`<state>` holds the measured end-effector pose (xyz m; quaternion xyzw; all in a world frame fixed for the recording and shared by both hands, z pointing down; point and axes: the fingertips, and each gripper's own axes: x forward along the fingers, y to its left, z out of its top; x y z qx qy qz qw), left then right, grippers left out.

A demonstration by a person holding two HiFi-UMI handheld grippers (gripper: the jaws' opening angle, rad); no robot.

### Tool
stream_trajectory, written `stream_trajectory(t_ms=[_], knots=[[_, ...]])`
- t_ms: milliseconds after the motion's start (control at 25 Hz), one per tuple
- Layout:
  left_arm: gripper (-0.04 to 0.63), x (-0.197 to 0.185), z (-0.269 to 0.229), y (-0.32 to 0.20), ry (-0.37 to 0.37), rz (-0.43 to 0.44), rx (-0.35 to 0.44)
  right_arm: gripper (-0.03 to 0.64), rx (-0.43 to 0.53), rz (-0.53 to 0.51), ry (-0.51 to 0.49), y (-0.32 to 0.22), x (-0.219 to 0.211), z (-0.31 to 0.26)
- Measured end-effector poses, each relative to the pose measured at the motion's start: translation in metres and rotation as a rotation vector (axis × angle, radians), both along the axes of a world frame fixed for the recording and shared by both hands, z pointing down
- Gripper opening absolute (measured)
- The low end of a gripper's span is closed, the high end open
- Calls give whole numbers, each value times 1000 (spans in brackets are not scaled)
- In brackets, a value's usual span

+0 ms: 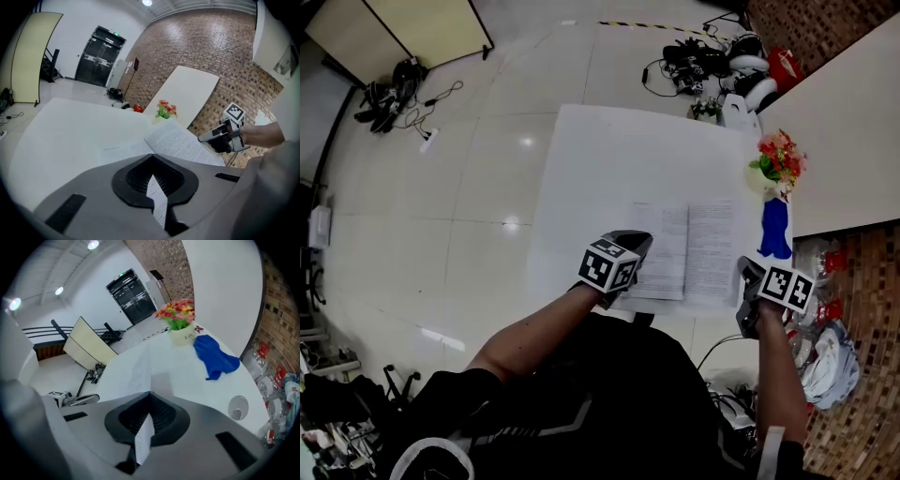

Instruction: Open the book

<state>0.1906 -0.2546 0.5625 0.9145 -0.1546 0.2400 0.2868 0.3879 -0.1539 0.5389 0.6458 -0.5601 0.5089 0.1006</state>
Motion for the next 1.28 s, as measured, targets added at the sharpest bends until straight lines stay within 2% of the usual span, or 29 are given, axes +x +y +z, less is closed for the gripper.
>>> stream_trajectory(t_ms=[120, 240, 480, 680, 800, 960, 1080, 1280], knots=[[-5, 21, -1, 10, -25, -14, 9, -2, 0, 20, -53, 16, 49, 20], [-5, 35, -2, 20, -50, -19, 17, -2, -20, -12, -84, 24, 78, 47], [-5, 49, -3, 30, -64, -46, 14, 0, -76, -103, -75, 27, 93, 98], [-5, 46, -1, 35, -72, -71, -4, 2, -100, -108, -82, 27, 94, 120], [-5, 44, -4, 33, -61, -65, 0, 3, -120, -107, -41, 27, 98, 124], [-5, 36, -10, 26, -49, -59, 11, 5, -137, -83, 135, 29, 109, 113], [-5, 34, -24, 23, -10, -43, 31, 5, -56, -79, 228, 18, 108, 78], [-5, 25, -43, 17, 31, -25, 81, 3, 199, -43, 208, -23, 68, 15]])
